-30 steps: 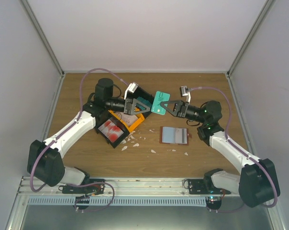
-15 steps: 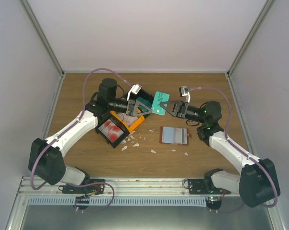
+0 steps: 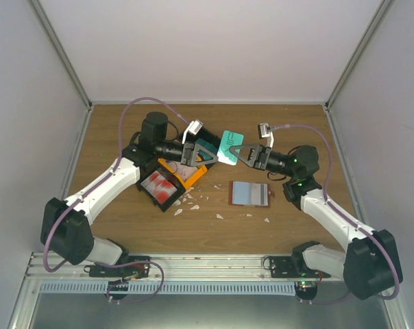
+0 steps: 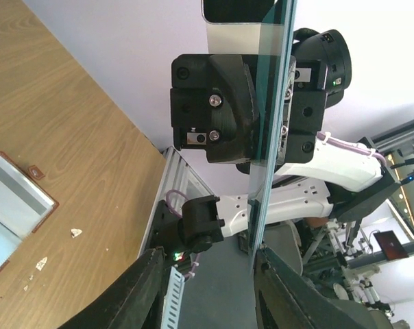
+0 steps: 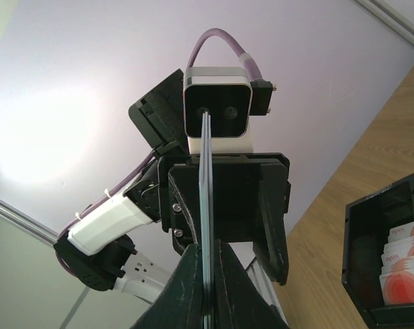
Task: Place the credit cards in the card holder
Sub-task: Place the credit card in the storage box.
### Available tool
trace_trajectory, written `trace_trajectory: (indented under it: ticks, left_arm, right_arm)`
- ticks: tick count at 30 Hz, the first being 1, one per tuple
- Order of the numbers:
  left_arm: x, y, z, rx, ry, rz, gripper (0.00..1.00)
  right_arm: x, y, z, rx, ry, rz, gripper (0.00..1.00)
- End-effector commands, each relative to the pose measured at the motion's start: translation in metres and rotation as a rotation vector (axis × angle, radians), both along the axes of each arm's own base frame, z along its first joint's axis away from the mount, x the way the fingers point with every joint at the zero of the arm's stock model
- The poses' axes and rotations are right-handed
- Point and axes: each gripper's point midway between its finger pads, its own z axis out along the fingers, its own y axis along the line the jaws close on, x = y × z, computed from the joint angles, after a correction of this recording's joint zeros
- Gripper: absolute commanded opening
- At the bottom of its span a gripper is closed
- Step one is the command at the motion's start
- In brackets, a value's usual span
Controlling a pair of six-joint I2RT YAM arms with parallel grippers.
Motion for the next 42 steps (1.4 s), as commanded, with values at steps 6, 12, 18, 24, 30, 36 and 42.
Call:
trace_trajectory:
  ticks: [6, 12, 18, 24, 30, 36, 42]
  left_arm:
    - [0.001, 0.001, 0.019, -0.033, -0.036, -0.006, 0.24]
    - [-0.003, -0.001, 0.011, -0.031, -0.021, -0.04, 0.19]
    - [-0.011, 0.0, 0.012, -0.047, -0.034, -0.102, 0.2]
    - [-0.022, 0.002, 0.017, -0.071, -0.059, -0.163, 0.23]
    - [-0.022, 0.002, 0.017, -0.076, -0.059, -0.175, 0.32]
    - [-0.023, 0.0, 0.018, -0.076, -0.065, -0.184, 0.34]
    - [-0.019, -0.002, 0.009, -0.043, -0.054, -0.16, 0.27]
  right_arm:
    - [-0.022, 0.003, 0.006, -0.026, -0.113, 0.041, 0.0]
    - [-0.03, 0.007, 0.001, -0.053, -0.145, 0.078, 0.0]
    - [-0.039, 0.009, -0.002, -0.074, -0.176, 0.115, 0.0]
    - [-0.048, 0.007, 0.0, -0.085, -0.216, 0.14, 0.01]
    - [-0.057, 0.007, 0.004, -0.074, -0.237, 0.167, 0.01]
    - [-0.059, 0.01, 0.004, -0.071, -0.239, 0.18, 0.01]
    - [-0.063, 0.012, 0.007, -0.051, -0.235, 0.199, 0.01]
